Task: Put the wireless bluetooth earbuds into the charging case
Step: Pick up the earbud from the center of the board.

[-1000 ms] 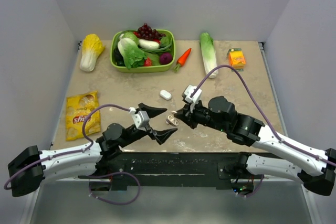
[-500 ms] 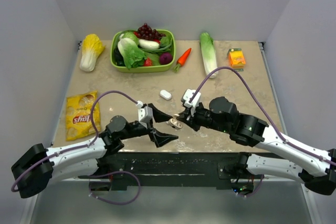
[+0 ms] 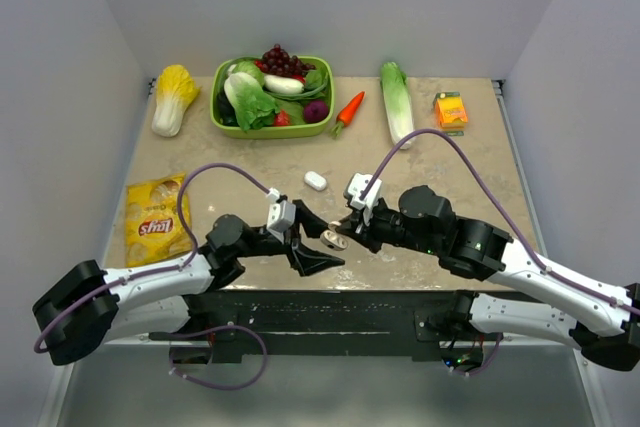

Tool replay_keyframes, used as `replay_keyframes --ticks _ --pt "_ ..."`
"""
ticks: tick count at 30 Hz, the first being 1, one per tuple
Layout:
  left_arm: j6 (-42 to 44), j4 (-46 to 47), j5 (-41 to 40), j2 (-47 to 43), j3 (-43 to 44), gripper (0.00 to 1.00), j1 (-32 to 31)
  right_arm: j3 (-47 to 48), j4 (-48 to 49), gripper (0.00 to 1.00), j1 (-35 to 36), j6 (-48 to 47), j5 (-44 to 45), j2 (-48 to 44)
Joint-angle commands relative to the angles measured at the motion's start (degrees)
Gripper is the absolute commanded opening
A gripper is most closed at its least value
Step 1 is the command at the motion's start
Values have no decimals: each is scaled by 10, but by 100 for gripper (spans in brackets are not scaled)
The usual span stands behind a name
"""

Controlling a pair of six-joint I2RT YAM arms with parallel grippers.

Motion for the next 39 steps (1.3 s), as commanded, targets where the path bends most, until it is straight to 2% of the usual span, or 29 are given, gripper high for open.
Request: replay_keyframes --ticks 1,3,11,14,17,18,19,22,23,24,26,27,28,30,31,34,39 --pt "2 44 38 16 26 54 2 25 8 0 3 -8 -15 -1" --pt "-3 59 45 23 26 48 2 25 9 0 3 -6 -18 2" --pt "-7 69 47 37 25 34 2 27 7 0 3 -6 -21 4" --pt "-8 72 44 38 24 35 3 27 7 0 3 -7 -22 4" --pt "-8 69 39 38 22 42 3 27 6 0 3 -6 -23 4" --pt "-7 69 40 37 22 41 3 27 6 0 3 -6 -24 5" --pt "-6 71 40 38 20 39 3 27 6 0 3 -6 -23 5" --pt "-1 72 45 39 21 23 3 27 6 0 3 -5 -23 5" --pt "-2 72 47 41 21 11 3 27 7 0 3 -4 -22 5" --pt "-1 73 47 42 20 5 3 26 7 0 3 -3 -20 5" --pt "0 83 44 42 16 0 3 24 13 1 4 3 -14 3" --pt "-2 90 40 40 12 0 3 21 14 7 4 7 -5 1" --pt "-2 102 37 39 5 0 3 20 20 21 3 15 2 -2" --pt "0 109 19 36 -3 0 3 17 23 39 2 24 9 -8" --pt "2 119 11 34 -11 0 3 16 35 51 2 55 40 -12" --pt "12 140 -33 19 -34 0 3 15 64 66 0 103 104 -30" --pt "35 170 -125 -23 -78 0 2 8 97 72 -41 167 167 -49"
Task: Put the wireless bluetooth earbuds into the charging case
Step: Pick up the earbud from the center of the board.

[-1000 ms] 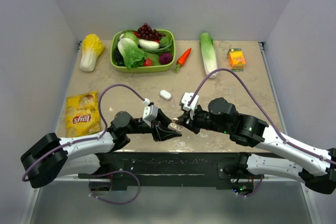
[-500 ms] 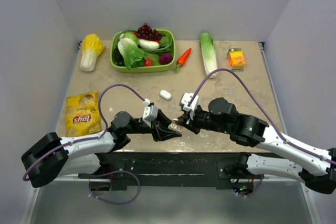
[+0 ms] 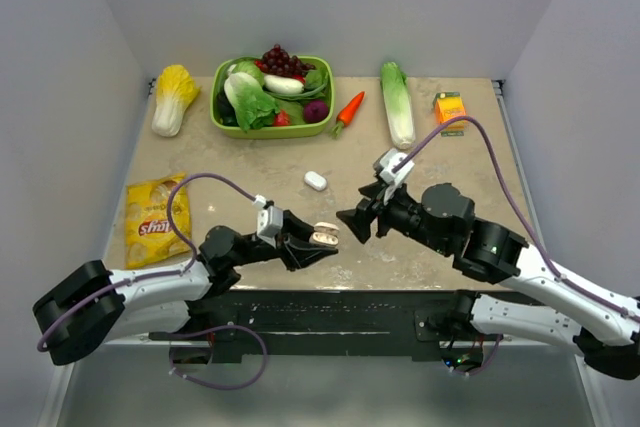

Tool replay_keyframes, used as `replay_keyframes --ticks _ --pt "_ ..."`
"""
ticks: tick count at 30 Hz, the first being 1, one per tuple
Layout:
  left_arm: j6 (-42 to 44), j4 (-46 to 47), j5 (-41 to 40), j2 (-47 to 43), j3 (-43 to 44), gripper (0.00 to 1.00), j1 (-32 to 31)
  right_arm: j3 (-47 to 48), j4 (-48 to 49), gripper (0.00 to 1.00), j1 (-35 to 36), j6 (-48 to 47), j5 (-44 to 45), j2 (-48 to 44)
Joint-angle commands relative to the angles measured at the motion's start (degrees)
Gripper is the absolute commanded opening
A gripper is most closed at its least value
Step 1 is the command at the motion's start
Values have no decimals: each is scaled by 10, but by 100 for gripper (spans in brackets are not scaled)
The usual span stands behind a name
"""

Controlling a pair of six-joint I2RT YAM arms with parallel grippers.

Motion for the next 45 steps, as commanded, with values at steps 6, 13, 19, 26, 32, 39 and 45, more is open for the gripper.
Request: replay_keyframes --ticks 6,13,19,26,32,39,45 --pt "89 60 -239 -137 -107 0 -51 -96 71 68 -156 176 48 41" --pt "109 33 -348 -214 -181 0 -102 -213 216 57 -152 177 -50 145" --pt "108 22 -377 -241 -204 0 -103 -170 204 58 -90 125 -17 251" --pt "108 12 -384 -251 -214 0 -103 -144 236 52 -90 115 -9 327" --pt "111 -14 -385 -271 -217 0 -103 -114 223 47 -90 104 26 386" --pt "114 -30 -387 -292 -222 0 -103 -116 240 37 -90 120 62 405" --pt "118 -43 -387 -307 -223 0 -103 -103 244 29 -93 123 76 429"
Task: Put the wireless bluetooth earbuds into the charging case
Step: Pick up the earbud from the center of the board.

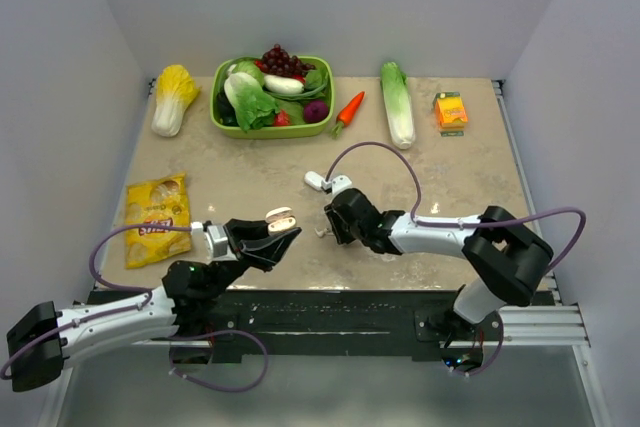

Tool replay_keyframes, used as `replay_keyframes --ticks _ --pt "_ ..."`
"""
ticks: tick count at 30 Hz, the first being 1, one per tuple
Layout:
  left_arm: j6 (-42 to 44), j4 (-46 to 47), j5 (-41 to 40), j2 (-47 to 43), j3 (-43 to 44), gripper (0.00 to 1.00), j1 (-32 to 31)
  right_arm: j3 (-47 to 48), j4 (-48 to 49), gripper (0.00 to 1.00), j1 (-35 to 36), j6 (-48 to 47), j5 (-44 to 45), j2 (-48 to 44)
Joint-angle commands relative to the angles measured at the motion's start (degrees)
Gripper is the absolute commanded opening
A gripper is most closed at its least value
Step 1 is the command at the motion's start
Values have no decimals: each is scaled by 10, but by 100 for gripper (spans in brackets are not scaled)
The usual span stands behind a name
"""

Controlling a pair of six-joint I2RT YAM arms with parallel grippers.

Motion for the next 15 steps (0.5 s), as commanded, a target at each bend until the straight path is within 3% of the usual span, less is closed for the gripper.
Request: replay_keyframes --ticks 1,5,15 --pt "14 7 -6 -13 -104 0 -3 35 26 28 -4 5 26 21" --pt "14 2 -4 -14 -103 0 -3 33 32 20 -4 7 10 30" --pt "7 -4 0 -19 -107 0 -3 -2 48 17 7 25 -18 15"
